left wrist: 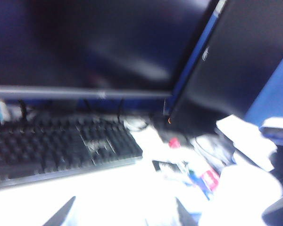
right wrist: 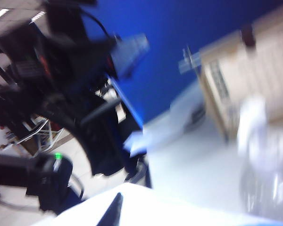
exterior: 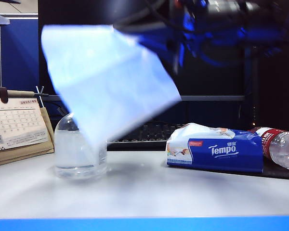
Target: Pull out a tissue from the tissue dispenser, then press the switch of the alcohol sanitizer bottle to drop some sanitizer on the paper tissue, and finally place the treated tissue on the table.
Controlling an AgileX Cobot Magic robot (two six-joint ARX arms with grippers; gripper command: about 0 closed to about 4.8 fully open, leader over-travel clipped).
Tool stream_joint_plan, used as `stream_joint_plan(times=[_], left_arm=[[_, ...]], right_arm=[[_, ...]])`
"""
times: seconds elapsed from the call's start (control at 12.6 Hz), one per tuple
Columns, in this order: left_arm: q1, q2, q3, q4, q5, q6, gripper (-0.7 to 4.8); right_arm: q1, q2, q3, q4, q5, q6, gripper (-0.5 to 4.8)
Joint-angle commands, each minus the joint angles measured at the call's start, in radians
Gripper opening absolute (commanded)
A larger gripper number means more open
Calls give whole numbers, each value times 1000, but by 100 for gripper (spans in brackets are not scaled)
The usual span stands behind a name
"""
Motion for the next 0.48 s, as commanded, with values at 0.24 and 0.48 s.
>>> stream_joint_plan(times=[0.24, 0.48], left_arm=[[-79, 102, 3, 89, -4, 1, 254], [-138, 198, 3, 131, -63, 18, 254]], right_arm=[[-5, 118, 126, 41, -14, -62, -5], [-5, 301, 175, 179, 13, -87, -5]])
